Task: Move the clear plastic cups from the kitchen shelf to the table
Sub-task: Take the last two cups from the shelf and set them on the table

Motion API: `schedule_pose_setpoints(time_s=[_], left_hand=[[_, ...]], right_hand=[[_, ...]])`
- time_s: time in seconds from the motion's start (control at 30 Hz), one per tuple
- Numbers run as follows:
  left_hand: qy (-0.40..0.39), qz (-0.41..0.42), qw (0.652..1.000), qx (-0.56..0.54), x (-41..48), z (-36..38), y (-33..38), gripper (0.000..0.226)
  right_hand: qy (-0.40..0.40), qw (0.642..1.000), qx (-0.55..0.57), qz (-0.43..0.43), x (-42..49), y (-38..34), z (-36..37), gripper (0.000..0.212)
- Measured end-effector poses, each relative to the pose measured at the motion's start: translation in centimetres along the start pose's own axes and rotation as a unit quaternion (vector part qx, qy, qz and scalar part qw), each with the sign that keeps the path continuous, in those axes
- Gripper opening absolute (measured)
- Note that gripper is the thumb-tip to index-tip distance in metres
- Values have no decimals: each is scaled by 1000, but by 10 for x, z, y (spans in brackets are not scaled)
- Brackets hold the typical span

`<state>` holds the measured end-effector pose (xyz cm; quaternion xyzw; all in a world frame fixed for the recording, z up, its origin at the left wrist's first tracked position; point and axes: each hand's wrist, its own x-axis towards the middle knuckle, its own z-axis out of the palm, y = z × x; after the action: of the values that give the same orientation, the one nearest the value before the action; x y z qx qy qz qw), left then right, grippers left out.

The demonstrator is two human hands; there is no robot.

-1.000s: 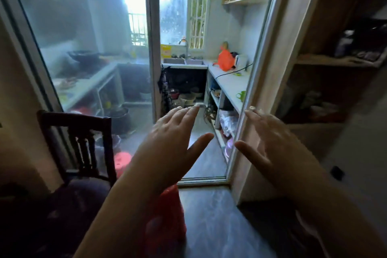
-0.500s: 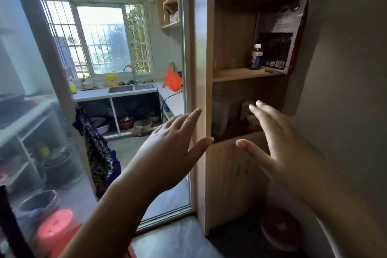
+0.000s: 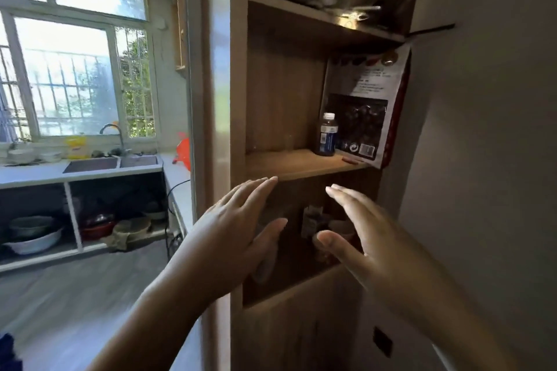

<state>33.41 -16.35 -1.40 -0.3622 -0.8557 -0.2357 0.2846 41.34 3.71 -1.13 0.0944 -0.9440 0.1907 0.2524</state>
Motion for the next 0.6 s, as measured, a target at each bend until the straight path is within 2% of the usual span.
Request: schedule_pose_setpoints(time_s=[0.17,0.27,0.37,0.47,0.6], left_hand=[[-2,-1,1000,24,66,52,-27,69],[3,-8,999,50,102,74,-41,70],[18,-32,998,55,135,93,-54,63],[26,-34,995,92,168,111,-67,67],[-11,-70,989,133,219,138,-83,66]], right_hand=[[-18,999,33,21,48,51,26,69],[-23,999,43,24,89,86,30,72],[-14,999,45,-11,138,122,35,70],[-21,998,41,-49,187,161,42,61],[-65,993,46,-82,254,208,47,58]])
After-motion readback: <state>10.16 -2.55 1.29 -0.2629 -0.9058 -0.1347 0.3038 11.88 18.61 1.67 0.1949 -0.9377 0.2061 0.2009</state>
